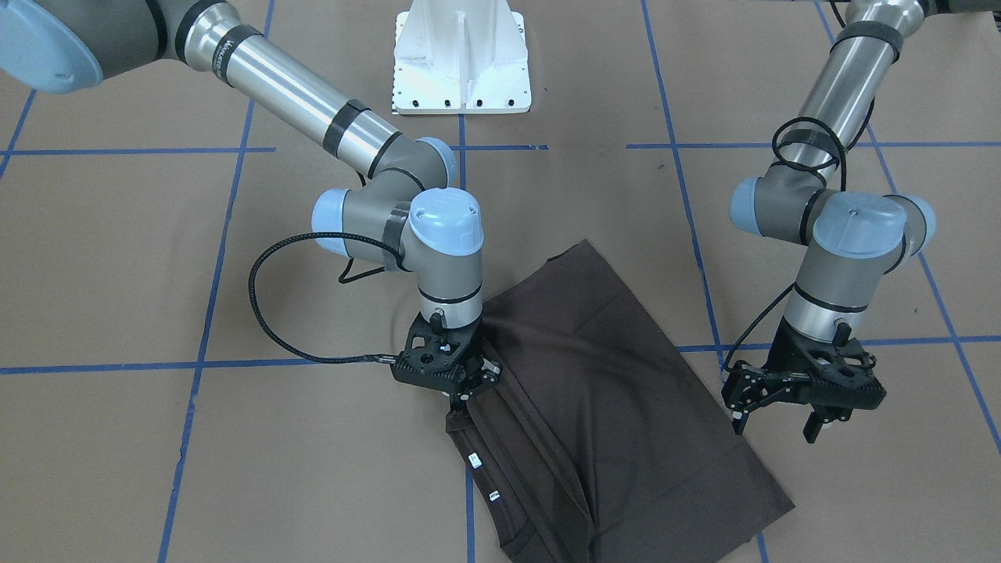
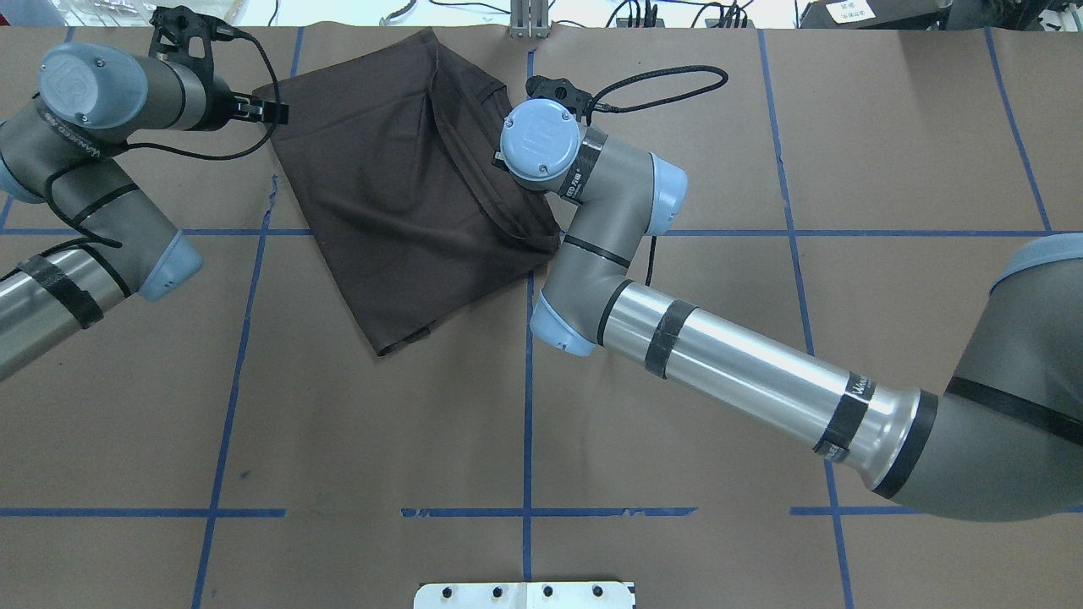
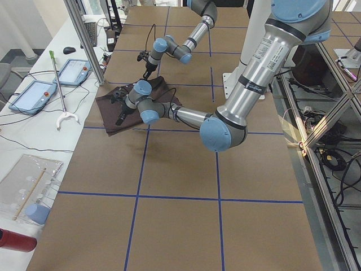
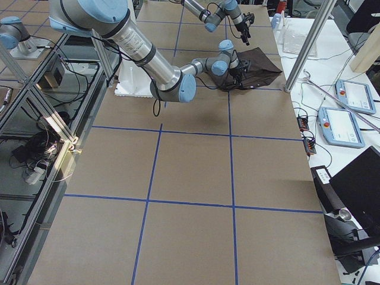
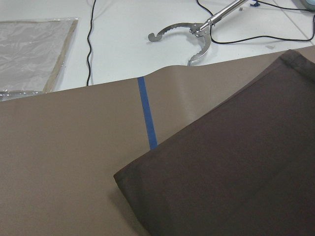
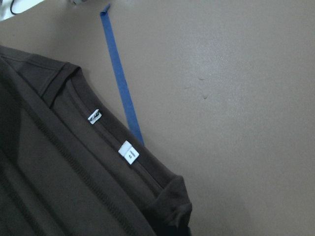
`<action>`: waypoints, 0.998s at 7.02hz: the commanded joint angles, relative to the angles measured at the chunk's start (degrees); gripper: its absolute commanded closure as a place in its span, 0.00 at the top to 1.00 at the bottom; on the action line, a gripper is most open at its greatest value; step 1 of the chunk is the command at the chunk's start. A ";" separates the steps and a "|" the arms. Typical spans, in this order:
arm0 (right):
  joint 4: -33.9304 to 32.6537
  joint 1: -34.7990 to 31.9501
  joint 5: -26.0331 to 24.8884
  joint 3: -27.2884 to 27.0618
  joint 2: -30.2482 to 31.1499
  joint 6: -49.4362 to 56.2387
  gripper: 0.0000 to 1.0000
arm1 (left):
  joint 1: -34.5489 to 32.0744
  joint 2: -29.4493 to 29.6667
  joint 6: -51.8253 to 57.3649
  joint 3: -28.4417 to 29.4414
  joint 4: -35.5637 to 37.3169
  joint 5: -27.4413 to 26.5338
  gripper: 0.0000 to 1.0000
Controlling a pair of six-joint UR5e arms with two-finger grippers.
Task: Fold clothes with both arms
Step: 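Pull the collar corner toward the robot with the right gripper, straightening the shirt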
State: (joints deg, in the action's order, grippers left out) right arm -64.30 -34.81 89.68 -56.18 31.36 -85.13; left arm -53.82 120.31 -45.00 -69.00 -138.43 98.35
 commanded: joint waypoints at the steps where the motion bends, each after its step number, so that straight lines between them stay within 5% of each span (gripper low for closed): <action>1: -8.61 2.80 -0.29 -19.82 11.01 -1.61 0.00 | 0.03 0.01 0.00 -0.17 0.00 0.00 1.00; 4: -8.83 8.85 -3.88 -37.99 25.99 -1.88 0.00 | 0.30 0.09 0.00 -0.34 0.00 0.17 1.00; 7: -8.74 13.36 -6.89 -49.08 38.30 -1.88 0.00 | 0.65 0.36 0.00 -0.52 -0.09 0.18 1.00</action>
State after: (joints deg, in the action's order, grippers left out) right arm -73.10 -22.73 83.51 -101.03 64.72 -87.03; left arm -53.28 120.55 -45.00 -69.43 -138.45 98.52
